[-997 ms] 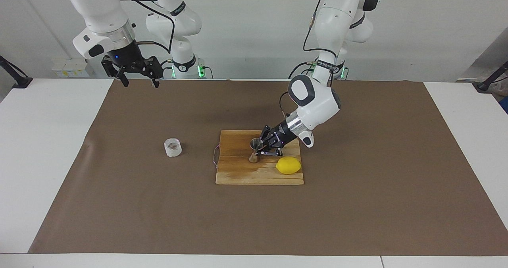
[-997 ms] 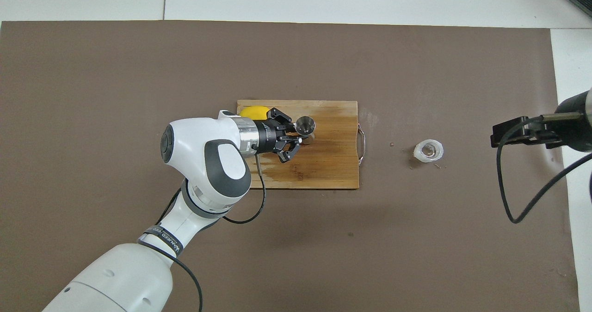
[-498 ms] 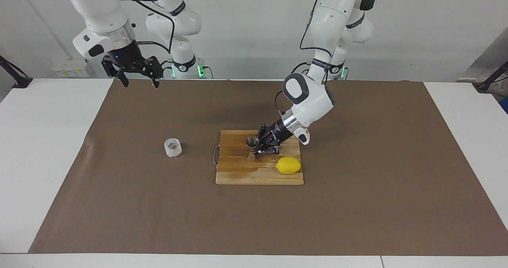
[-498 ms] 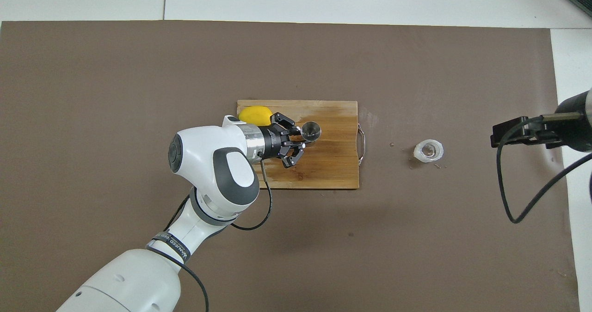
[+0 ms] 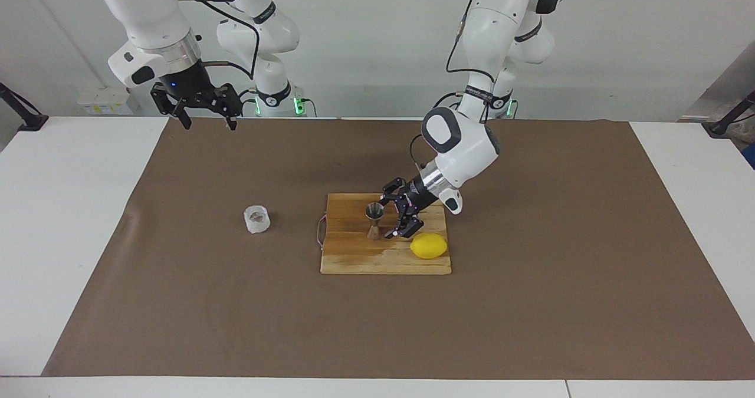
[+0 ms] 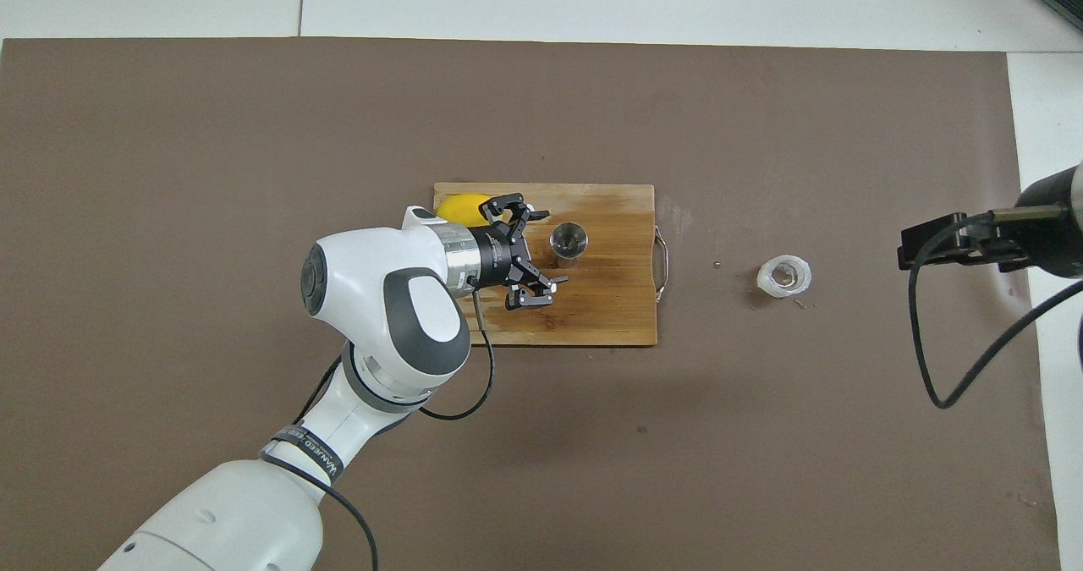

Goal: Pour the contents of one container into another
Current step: 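Withdraw the left gripper while the right gripper reaches the white cup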

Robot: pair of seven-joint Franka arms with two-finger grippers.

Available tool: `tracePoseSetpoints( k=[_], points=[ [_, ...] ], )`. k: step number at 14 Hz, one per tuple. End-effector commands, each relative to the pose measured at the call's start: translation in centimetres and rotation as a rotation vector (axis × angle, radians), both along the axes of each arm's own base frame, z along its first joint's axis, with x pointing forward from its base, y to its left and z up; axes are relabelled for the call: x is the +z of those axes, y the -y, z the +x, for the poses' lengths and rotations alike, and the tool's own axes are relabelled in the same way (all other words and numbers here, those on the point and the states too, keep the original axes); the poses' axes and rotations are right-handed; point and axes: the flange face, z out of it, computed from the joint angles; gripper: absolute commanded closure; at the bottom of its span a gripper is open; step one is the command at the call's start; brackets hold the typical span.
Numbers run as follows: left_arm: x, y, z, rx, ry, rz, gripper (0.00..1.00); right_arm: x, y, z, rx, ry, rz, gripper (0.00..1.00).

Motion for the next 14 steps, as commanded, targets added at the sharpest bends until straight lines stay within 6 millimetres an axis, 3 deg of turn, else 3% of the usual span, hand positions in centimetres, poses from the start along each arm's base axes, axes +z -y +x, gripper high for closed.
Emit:
tracePoseSetpoints(
  k=[1,7,9,13,14],
  points=[
    [3.0,-2.3,0.8,-0.036,0.067,0.027,0.0,-0.1,0.2,-0.3,-0.008,-0.006,0.012,0.0],
    [9.0,-6.0,3.0,-0.19,0.226,0.175,0.0,-0.2,-0.6,-0.6,0.018,-0.03,0.011,0.0],
    [11.0,-6.8,3.9,-0.31,0.266,0.263,0.0,1.2,-1.1,-1.3,0.055,-0.001,0.013,0.0],
    [15.1,-7.5,5.7,-0.457,0.39,0.454,0.0,-0.2,-0.8,-1.7,0.469,0.008,0.086,0.0],
    [16.1,-8.7,6.7,-0.438,0.409,0.469,0.0,-0.6,-0.5,-1.4,0.551,0.024,0.107,0.0]
  ],
)
